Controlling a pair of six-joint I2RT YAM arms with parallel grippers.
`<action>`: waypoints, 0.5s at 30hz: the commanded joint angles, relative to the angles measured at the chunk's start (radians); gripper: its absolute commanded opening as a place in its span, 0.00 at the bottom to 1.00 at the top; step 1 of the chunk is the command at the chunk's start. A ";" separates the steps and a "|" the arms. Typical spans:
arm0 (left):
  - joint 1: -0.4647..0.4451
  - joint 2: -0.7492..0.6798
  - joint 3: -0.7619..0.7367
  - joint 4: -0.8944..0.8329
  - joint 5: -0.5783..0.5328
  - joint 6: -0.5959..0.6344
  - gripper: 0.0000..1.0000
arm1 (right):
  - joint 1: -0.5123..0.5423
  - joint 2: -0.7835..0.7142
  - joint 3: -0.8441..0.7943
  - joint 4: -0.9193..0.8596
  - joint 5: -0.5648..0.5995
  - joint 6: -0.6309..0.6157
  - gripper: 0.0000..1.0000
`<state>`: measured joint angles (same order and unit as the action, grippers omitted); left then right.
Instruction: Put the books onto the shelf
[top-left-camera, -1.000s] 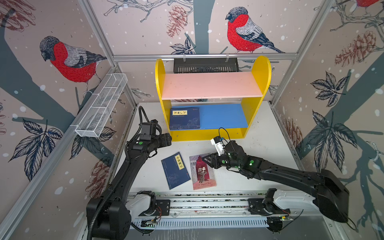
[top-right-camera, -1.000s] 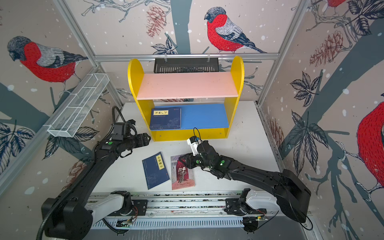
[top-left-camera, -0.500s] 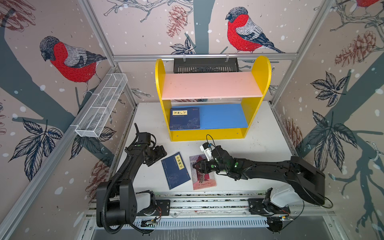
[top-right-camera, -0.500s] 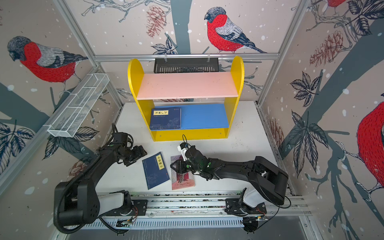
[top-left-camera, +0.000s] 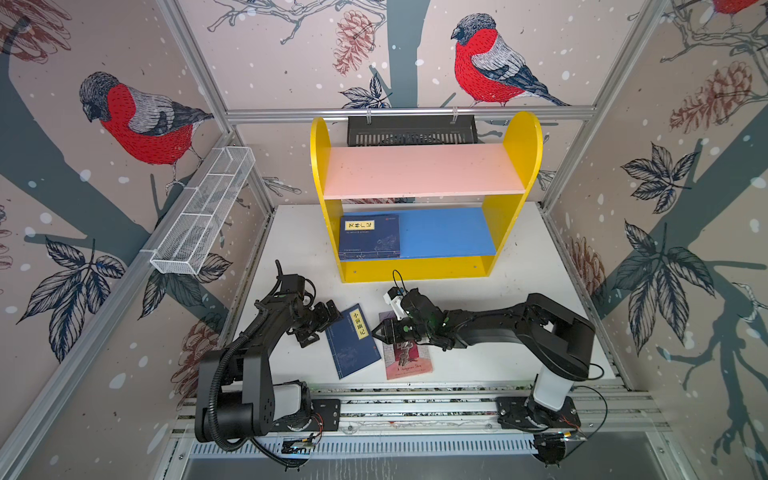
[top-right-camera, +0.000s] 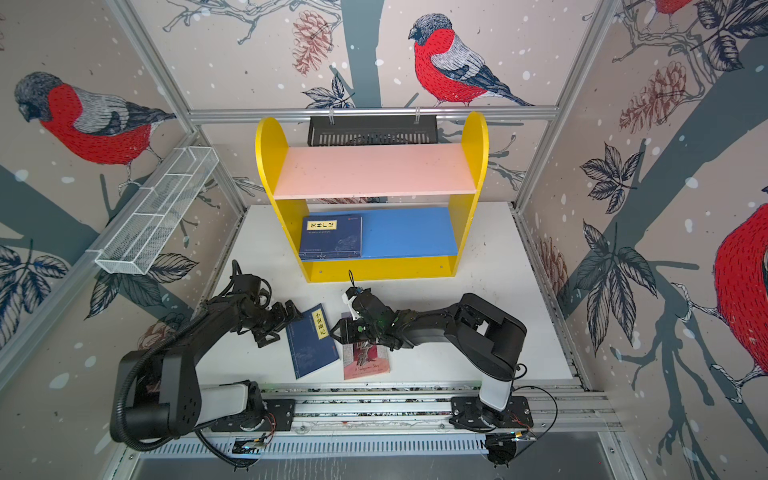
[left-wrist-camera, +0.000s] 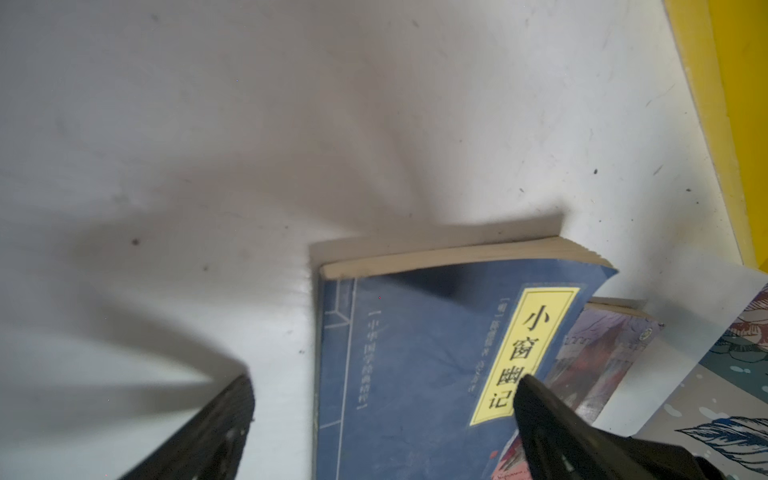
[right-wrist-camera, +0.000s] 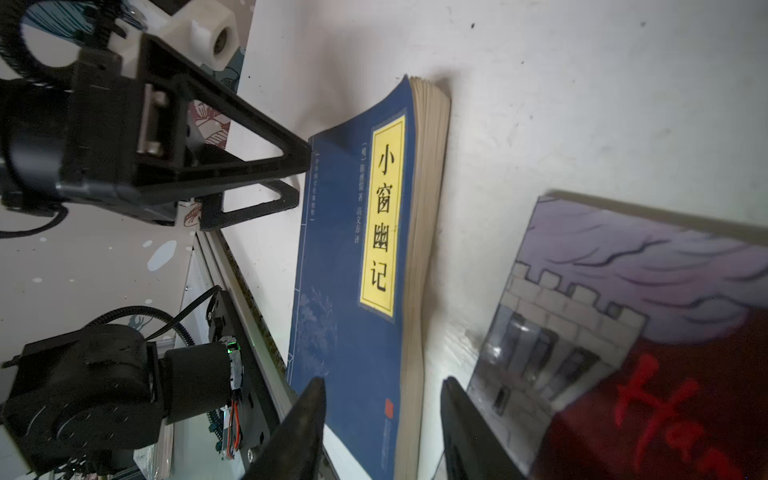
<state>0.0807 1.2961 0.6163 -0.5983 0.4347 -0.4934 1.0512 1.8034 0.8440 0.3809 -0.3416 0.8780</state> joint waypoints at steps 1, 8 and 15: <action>0.001 0.006 -0.011 0.009 0.044 -0.006 0.98 | -0.003 0.041 0.028 0.009 -0.030 0.012 0.47; -0.008 -0.001 -0.052 0.059 0.137 -0.002 0.97 | -0.002 0.111 0.071 0.000 -0.028 0.023 0.46; -0.026 -0.011 -0.105 0.157 0.250 -0.026 0.97 | -0.001 0.136 0.074 0.023 -0.022 0.054 0.42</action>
<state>0.0647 1.2804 0.5301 -0.4488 0.6678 -0.5003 1.0489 1.9285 0.9161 0.3931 -0.3698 0.9154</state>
